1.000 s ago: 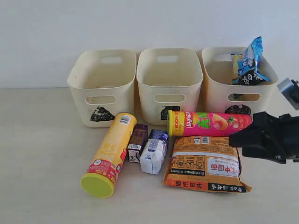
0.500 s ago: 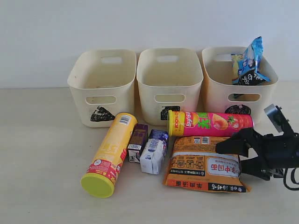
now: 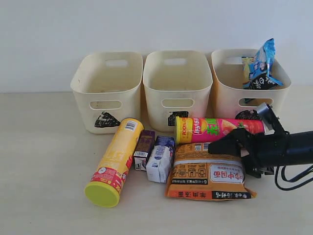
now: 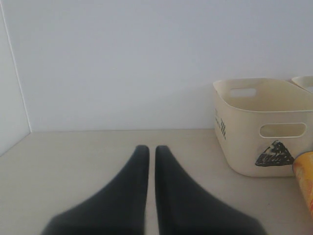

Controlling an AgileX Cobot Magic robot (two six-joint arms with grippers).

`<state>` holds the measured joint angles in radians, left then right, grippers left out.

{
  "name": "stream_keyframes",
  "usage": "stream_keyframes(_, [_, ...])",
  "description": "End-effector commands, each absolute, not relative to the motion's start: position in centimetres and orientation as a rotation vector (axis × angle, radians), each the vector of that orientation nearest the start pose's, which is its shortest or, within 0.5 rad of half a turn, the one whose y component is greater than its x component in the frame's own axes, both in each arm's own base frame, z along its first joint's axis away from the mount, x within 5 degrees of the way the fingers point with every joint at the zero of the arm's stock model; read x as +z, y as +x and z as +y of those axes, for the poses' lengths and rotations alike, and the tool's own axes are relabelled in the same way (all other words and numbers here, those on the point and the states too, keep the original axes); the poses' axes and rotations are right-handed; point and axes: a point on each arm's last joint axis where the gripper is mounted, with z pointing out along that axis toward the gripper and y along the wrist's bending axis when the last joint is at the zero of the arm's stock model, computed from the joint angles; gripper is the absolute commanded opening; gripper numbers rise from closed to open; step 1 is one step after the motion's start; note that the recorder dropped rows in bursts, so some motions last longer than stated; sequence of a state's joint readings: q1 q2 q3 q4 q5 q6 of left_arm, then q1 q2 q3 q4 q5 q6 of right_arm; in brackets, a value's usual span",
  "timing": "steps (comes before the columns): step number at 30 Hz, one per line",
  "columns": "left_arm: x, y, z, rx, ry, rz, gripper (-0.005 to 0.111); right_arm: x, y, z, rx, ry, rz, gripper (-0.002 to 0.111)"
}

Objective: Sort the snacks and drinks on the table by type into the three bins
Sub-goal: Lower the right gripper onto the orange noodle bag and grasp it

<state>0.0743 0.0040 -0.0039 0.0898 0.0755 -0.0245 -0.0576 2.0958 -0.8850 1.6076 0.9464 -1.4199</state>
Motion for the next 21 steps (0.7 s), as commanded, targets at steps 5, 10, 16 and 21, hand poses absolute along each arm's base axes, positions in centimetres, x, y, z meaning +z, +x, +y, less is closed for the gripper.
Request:
stream_keyframes(5, [20.7, 5.63, 0.45, 0.114, -0.005, 1.553, 0.004, 6.0, 32.54, 4.83, 1.078, -0.074, 2.621, 0.06])
stream_keyframes(10, [20.7, 5.63, 0.45, 0.114, -0.005, 1.553, 0.004, 6.06, 32.48, 4.86, 1.085, -0.072, 2.626, 0.031])
stream_keyframes(16, [20.7, 5.63, 0.45, 0.114, -0.005, 1.553, 0.004, 6.11, 32.45, 4.91, 1.101, -0.058, 2.628, 0.013])
stream_keyframes(21, [20.7, 5.63, 0.45, 0.114, -0.005, 1.553, 0.004, 6.86, 32.33, 5.22, 1.159, -0.094, 2.602, 0.008])
